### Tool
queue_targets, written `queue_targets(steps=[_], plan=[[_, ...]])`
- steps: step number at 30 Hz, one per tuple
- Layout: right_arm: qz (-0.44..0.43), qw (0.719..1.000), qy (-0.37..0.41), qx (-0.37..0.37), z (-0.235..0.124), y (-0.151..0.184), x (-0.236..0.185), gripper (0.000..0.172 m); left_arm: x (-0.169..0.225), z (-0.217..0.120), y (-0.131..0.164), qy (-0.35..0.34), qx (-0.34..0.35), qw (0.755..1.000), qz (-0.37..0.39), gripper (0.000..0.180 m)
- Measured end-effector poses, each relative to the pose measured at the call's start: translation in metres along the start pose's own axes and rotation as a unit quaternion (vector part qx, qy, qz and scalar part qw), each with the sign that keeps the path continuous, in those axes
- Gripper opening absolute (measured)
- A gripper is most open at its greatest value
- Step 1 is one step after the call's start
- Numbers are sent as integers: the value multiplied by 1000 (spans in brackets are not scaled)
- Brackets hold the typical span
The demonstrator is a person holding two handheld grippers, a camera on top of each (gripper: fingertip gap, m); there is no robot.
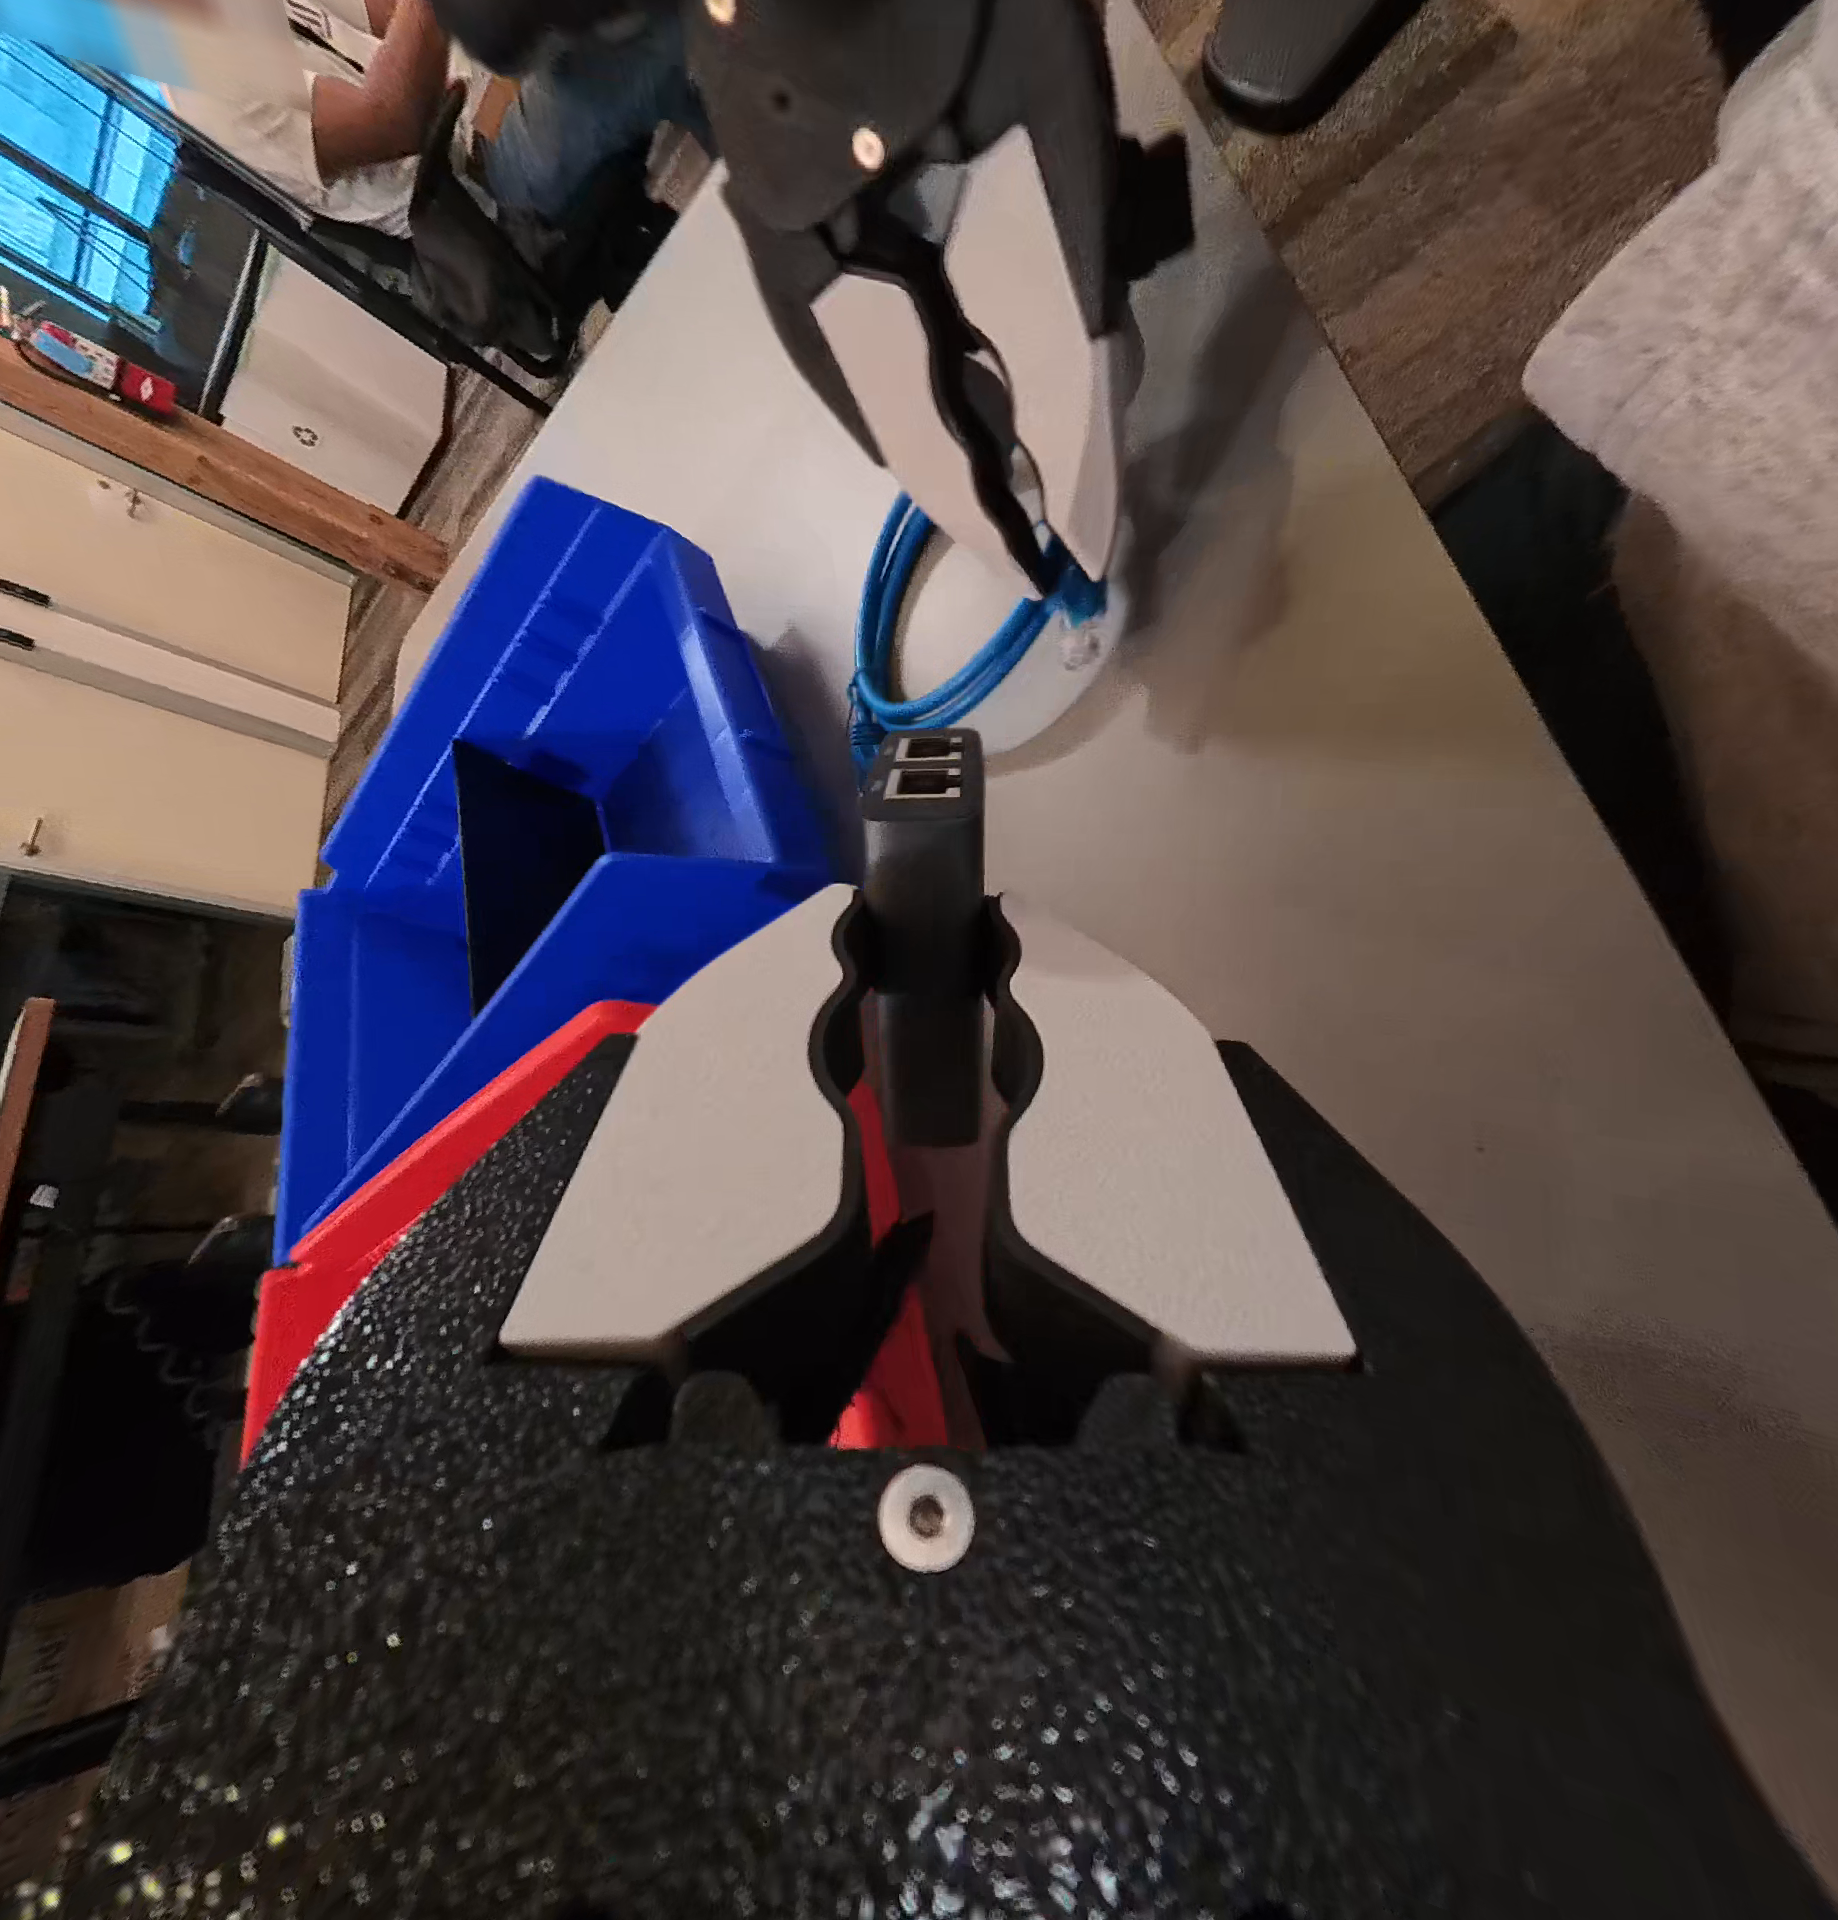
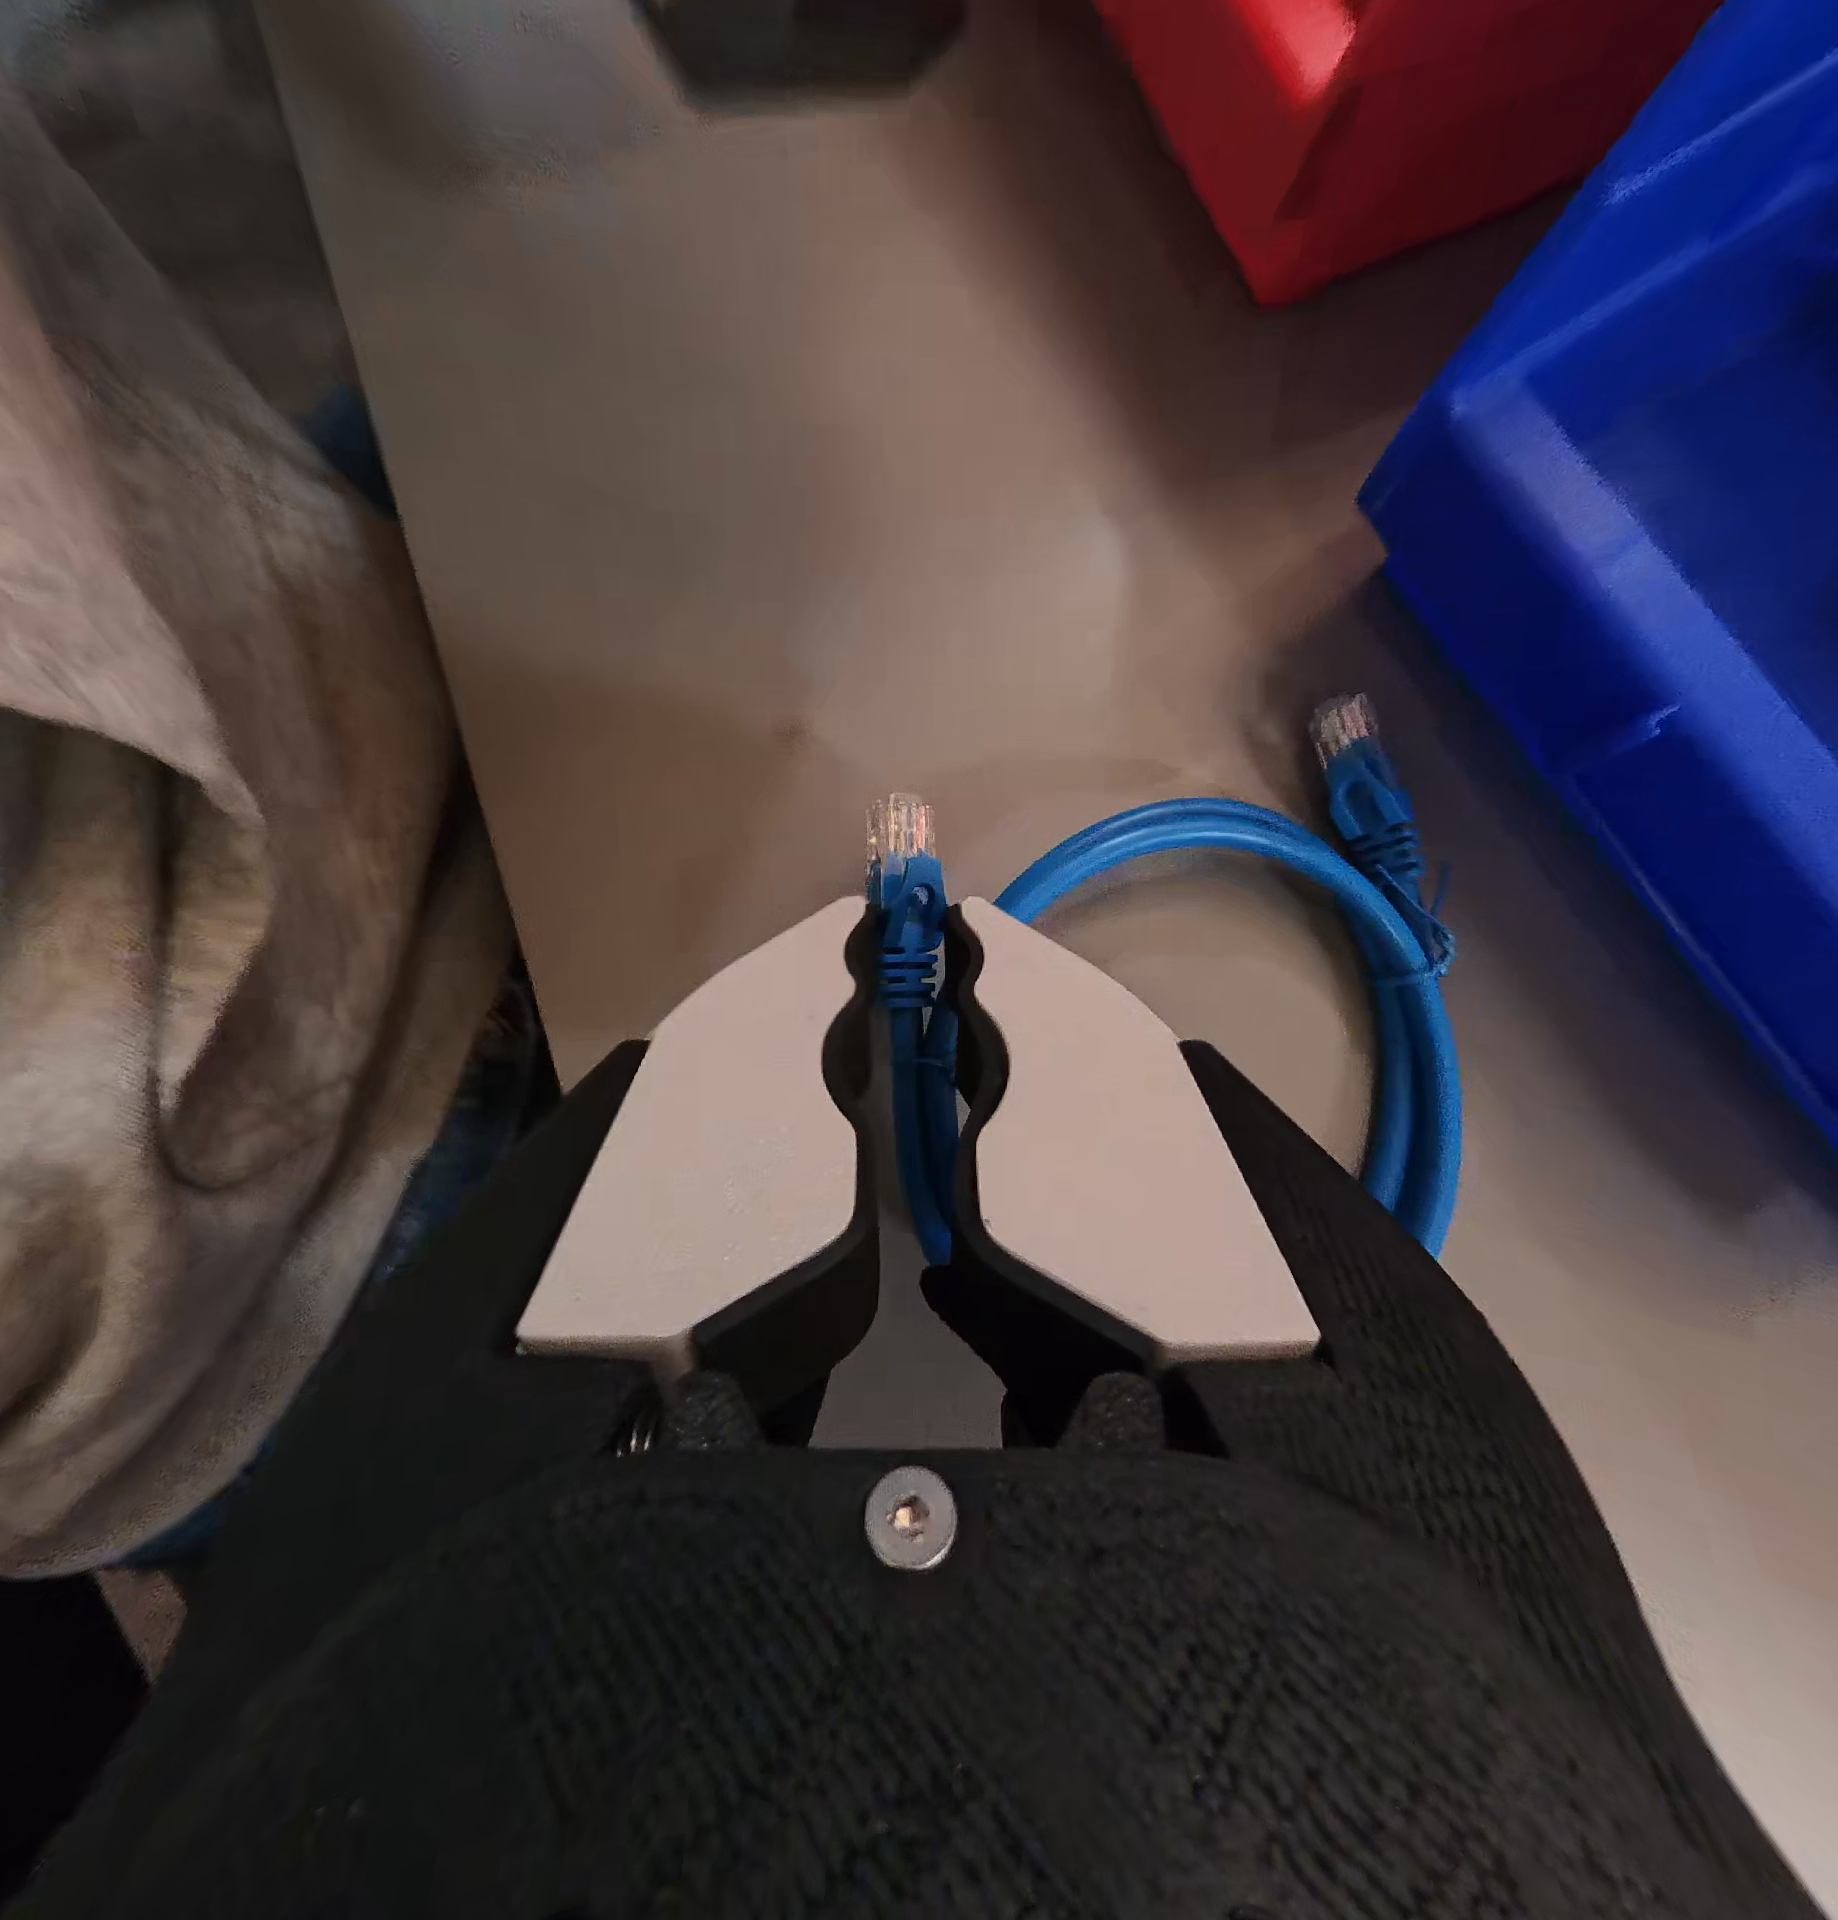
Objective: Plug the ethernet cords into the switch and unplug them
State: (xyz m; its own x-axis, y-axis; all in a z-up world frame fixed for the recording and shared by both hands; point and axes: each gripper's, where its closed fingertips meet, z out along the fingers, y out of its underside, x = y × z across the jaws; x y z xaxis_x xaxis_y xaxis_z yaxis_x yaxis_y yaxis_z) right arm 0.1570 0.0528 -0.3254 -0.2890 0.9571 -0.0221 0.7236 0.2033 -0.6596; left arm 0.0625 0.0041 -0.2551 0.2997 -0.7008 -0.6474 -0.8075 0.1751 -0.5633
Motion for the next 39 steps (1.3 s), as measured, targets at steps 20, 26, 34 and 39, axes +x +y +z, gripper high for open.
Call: queue_targets(steps=[20,26,34,39], plan=[[28,993,36,106,-18,-64,5,0,-8,29,20,-105,-62,992,30,20],[-56,997,16,51,16,-47,-25,11,4,26,30,-94,-86,991,39,21],[-86,996,20,-29,51,-31,-30,24,16,14,44,-99,-106,989,26,20],[-86,995,5,-55,54,-30,-30,20,19,5,53,-106,-121,987,19,21]])
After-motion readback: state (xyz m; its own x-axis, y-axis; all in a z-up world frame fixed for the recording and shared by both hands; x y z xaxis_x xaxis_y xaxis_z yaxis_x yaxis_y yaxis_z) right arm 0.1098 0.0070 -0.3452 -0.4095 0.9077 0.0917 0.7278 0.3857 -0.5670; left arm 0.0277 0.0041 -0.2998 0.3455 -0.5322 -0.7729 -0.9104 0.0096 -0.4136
